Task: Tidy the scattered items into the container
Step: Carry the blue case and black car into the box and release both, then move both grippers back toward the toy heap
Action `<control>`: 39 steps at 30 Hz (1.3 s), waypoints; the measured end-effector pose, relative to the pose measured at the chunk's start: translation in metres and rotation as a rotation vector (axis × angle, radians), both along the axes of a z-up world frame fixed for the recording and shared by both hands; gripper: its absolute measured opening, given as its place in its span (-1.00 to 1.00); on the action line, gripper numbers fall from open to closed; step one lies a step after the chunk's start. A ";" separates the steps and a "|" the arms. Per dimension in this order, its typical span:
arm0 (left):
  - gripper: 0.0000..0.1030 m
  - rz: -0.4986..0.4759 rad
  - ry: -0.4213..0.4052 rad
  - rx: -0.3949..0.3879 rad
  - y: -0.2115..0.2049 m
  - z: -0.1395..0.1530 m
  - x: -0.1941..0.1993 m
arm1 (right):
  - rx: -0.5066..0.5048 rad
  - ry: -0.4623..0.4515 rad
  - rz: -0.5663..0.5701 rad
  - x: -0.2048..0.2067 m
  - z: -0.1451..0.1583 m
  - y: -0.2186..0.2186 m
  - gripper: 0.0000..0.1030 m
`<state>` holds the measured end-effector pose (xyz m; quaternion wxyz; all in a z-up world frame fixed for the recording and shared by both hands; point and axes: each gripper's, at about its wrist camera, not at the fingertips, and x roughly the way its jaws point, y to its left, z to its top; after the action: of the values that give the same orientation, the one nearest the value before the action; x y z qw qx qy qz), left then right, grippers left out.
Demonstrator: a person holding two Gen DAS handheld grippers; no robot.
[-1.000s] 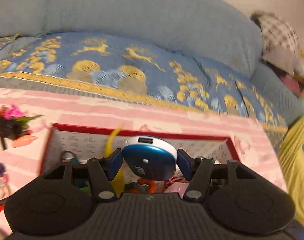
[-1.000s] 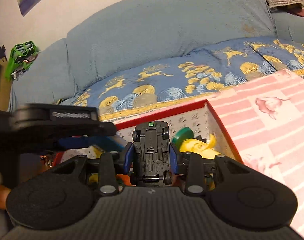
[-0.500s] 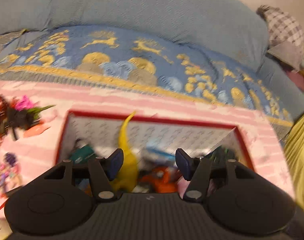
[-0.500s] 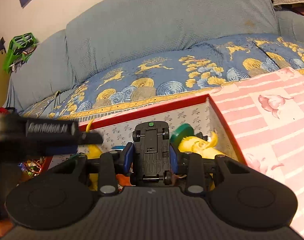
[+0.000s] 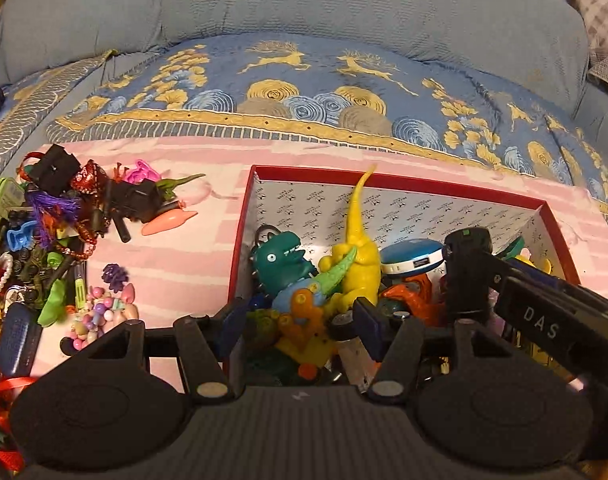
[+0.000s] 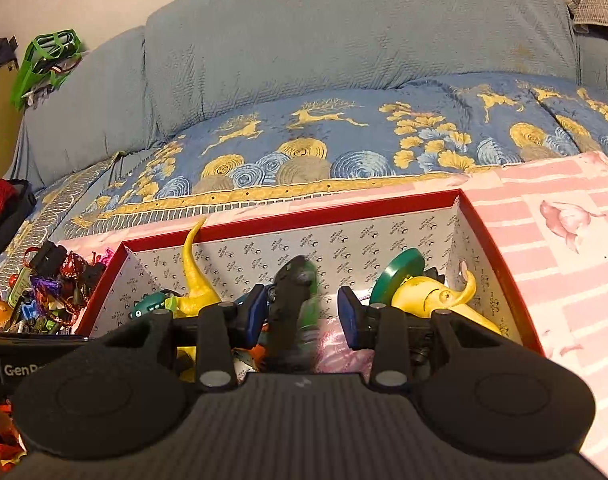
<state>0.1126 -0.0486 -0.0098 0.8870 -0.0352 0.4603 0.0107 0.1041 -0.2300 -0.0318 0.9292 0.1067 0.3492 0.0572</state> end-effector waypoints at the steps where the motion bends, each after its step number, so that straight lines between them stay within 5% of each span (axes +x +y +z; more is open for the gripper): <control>1: 0.21 -0.001 0.000 0.001 0.000 0.000 -0.001 | -0.004 0.002 -0.002 0.000 0.000 0.000 -0.13; 23: 0.25 0.052 -0.050 0.013 0.020 0.030 -0.047 | 0.003 -0.011 0.041 -0.048 0.030 0.026 -0.13; 39: 0.27 0.185 0.010 -0.034 0.096 0.007 -0.064 | -0.035 -0.023 0.223 -0.078 0.043 0.105 -0.13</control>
<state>0.0485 0.0471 -0.0025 0.8791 -0.0926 0.4598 0.0848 0.0257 -0.1250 0.0108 0.9228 0.0503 0.3490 0.1552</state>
